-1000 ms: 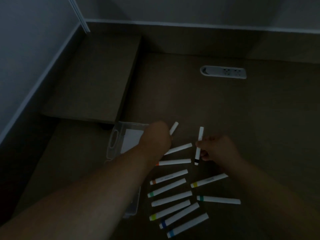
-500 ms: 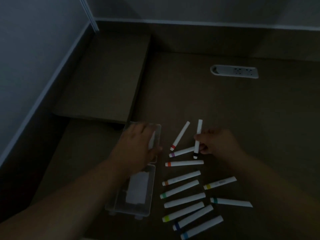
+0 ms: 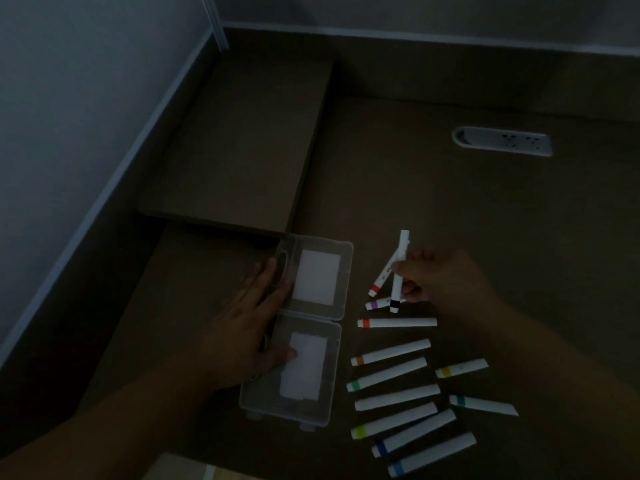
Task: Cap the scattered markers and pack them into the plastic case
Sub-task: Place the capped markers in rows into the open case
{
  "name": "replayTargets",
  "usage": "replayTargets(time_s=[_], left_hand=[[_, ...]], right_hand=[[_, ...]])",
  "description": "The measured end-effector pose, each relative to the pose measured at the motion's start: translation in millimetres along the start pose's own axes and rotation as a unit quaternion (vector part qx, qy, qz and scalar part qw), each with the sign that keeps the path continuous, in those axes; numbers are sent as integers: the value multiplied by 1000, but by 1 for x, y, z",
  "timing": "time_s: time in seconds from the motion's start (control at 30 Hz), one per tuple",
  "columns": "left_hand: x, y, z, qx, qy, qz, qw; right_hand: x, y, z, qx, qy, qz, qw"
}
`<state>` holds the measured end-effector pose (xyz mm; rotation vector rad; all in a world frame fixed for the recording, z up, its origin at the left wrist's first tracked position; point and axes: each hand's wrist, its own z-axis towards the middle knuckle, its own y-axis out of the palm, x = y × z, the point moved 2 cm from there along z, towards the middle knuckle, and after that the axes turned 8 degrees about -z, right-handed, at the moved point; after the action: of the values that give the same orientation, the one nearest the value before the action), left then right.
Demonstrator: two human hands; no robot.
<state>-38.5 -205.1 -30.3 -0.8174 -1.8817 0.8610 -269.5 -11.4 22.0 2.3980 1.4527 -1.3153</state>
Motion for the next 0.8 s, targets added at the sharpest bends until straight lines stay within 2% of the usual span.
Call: replayTargets(time_s=[0.17, 0.5, 0.8], left_hand=[[25, 14, 14, 28, 5, 4, 1000], [86, 36, 51, 68, 30, 8, 997], [78, 34, 57, 67, 52, -4, 996]], right_hand=[[5, -1, -3, -22, -12, -16, 1000], [22, -21, 4, 5, 16, 6, 1000], [12, -27, 25, 29, 24, -6, 999]])
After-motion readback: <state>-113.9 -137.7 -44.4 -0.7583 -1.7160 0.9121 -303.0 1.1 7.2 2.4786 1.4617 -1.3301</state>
